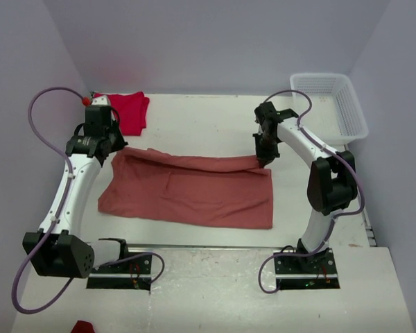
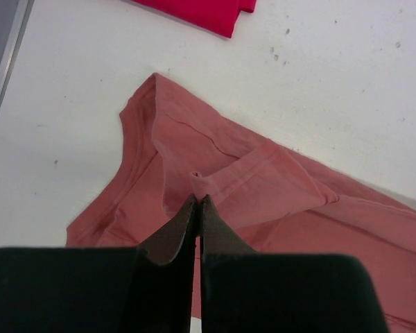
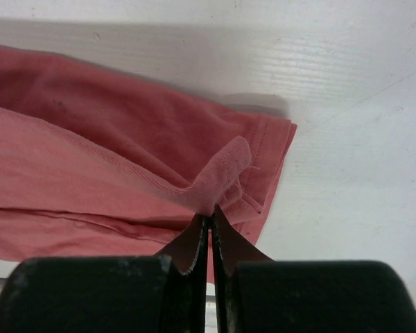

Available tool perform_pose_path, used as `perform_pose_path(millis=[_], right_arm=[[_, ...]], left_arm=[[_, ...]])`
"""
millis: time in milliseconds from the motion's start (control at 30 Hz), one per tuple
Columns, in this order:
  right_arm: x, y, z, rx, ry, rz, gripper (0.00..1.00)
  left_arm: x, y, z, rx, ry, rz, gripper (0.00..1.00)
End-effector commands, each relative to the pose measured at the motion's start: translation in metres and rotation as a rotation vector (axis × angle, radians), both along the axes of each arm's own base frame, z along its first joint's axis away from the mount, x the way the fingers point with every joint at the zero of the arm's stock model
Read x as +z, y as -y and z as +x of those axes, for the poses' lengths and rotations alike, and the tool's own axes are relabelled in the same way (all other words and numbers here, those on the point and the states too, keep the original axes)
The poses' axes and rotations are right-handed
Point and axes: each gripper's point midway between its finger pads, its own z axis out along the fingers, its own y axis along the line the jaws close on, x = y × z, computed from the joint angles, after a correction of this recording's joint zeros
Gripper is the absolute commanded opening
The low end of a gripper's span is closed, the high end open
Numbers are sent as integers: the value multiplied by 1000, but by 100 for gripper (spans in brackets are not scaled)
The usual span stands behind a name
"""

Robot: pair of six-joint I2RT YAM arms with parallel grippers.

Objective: Fold and stack the t-shirts
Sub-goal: Fold the other side of the tshirt into a rectangle

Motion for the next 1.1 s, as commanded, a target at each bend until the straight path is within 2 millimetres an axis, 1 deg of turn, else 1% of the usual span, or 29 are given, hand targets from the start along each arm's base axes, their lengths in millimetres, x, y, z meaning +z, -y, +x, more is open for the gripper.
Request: perform_pose_path(millis=[0, 133, 167, 300, 333, 400, 500, 567, 600, 633, 667, 700, 733, 767, 833, 867, 900, 933, 967, 1000, 1033, 1067], right_arm=[[15, -6, -13, -8, 10, 28, 0], [15, -5, -23, -10, 3, 23, 0], [18, -5, -24, -13, 13, 26, 0], [21, -5, -31, -9, 12, 31, 0], [19, -5, -33, -9, 5, 30, 0], [17, -5, -36, -9, -1, 28, 0], [9, -8, -46, -4, -31, 39, 0], [2, -12, -56, 2, -64, 50, 0], [2, -13, -60, -4, -70, 48, 6], [4, -12, -66, -7, -63, 50, 35], [8, -15, -68, -12, -35, 48, 46], [15, -18, -68, -11, 3, 55, 67], [35, -22, -67, -6, 98, 101, 99], [47, -29, -65, 4, 147, 134, 99], [73, -31, -62, 20, 224, 152, 99], [82, -29, -59, 16, 252, 138, 99], [99, -28, -53, 16, 299, 128, 99], [109, -28, -49, 35, 342, 127, 99], [116, -28, -41, 37, 387, 124, 99], [126, -33, -32, 49, 426, 147, 99], [128, -39, -29, 72, 424, 166, 99], [119, -46, -21, 75, 392, 179, 99]], left_arm=[[11, 0, -13, 23, 33, -13, 0], [14, -1, -24, 29, 32, -18, 0], [13, -1, -26, 31, 30, -19, 0], [9, 3, -34, 23, 24, -40, 0], [10, 4, -37, 24, 28, -47, 0], [3, 5, -42, 23, 11, -56, 0], [-5, 3, -52, 36, -11, -57, 0], [-9, 2, -60, 62, -22, -67, 0], [-11, 2, -65, 72, -30, -71, 0], [-6, 2, -71, 93, -8, -94, 0], [-6, 3, -76, 103, -2, -108, 16], [-3, 4, -80, 109, 16, -122, 26], [10, 3, -88, 130, 78, -146, 29], [23, 1, -96, 141, 138, -150, 36], [40, -7, -102, 189, 195, -145, 42], [46, -11, -105, 213, 208, -135, 43], [52, -17, -107, 239, 211, -116, 43], [53, -19, -107, 245, 214, -106, 44], [59, -20, -101, 242, 240, -99, 44], [57, -16, -94, 203, 231, -91, 44], [58, -13, -88, 175, 234, -93, 44], [56, -7, -81, 137, 230, -99, 44]])
